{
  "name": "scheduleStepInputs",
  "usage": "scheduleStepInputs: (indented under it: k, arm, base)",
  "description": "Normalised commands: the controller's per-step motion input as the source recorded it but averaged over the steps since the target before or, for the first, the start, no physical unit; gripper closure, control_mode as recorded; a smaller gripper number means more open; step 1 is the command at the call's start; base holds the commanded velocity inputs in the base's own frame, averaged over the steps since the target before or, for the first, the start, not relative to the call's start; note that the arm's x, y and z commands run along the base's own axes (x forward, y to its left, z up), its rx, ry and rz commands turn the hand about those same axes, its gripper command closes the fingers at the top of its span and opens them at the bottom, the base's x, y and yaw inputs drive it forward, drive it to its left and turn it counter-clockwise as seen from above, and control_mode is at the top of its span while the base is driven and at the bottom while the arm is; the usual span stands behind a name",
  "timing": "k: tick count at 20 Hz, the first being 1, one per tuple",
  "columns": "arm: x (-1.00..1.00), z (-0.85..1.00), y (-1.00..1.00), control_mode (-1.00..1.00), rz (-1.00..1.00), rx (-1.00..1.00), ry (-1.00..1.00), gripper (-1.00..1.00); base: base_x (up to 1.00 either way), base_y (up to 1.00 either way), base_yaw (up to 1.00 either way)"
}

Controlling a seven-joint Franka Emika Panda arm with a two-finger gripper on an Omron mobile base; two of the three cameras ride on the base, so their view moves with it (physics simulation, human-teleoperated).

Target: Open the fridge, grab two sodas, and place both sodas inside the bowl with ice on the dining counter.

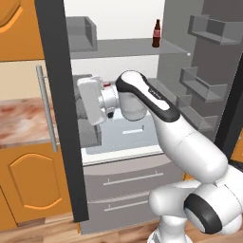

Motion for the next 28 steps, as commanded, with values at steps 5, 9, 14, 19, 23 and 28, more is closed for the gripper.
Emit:
scheduleStepInputs:
  k: [5,9,14,19,23,28]
  arm:
    - [-0.32,0.04,0.18,-1.00,0.00,-0.10,-0.06,-1.00]
    - [-0.72,0.07,-0.34,-1.00,0.00,-0.23,-0.20,-1.00]
    - [-0.77,0.01,-0.64,-1.00,-0.02,-0.26,-0.20,-1.00]
    - [-0.82,-0.01,-0.73,-1.00,-0.12,-0.31,-0.14,-1.00]
    - [-0.76,-0.12,-0.75,-1.00,-0.20,-0.31,-0.10,-1.00]
    - [-0.67,-0.28,-0.76,-1.00,-0.22,-0.28,-0.06,-1.00]
  base:
    - [0.00,0.00,0.00]
    - [0.00,0.00,0.00]
    - [0.00,0.00,0.00]
    - [0.00,0.00,0.00]
    - [0.00,0.00,0.00]
    - [0.00,0.00,0.00]
